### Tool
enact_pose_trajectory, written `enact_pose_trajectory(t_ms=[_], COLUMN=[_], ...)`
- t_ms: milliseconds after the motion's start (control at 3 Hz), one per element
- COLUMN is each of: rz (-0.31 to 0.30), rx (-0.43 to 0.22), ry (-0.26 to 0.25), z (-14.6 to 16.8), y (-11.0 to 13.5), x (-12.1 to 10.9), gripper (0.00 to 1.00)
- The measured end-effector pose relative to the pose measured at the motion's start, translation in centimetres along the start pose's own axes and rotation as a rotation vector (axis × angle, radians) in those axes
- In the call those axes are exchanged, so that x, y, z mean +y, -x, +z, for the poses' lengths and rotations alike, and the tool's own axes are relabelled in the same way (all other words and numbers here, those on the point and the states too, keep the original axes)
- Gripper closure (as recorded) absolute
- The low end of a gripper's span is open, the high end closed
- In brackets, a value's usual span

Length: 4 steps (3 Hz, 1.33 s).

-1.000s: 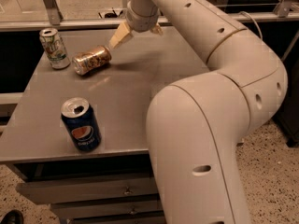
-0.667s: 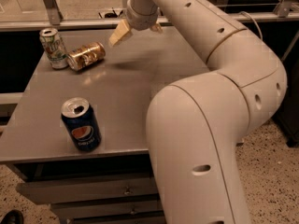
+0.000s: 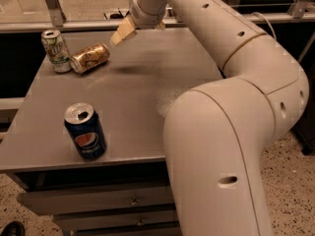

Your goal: Place orange can upright

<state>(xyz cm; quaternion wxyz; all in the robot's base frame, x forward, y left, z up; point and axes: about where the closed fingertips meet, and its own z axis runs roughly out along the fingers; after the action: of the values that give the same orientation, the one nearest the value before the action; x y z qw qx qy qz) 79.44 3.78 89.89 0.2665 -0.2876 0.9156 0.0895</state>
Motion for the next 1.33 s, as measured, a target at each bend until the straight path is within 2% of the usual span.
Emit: enact_pose_trajectory(t_ms=[333, 667, 1000, 1333], rz=[-0.122, -0.29, -0.487, -0.595], rx=[-0.056, -0.092, -0.094, -0.103], ry=[0.08, 0.171, 0.237, 0.242], z=[0.3, 0.9, 1.3, 1.3], y=[1.1, 2.1, 2.6, 2.7], x=[1.5, 3.7, 6.0, 6.2], gripper=[0.0, 0.0, 0.0, 0.0])
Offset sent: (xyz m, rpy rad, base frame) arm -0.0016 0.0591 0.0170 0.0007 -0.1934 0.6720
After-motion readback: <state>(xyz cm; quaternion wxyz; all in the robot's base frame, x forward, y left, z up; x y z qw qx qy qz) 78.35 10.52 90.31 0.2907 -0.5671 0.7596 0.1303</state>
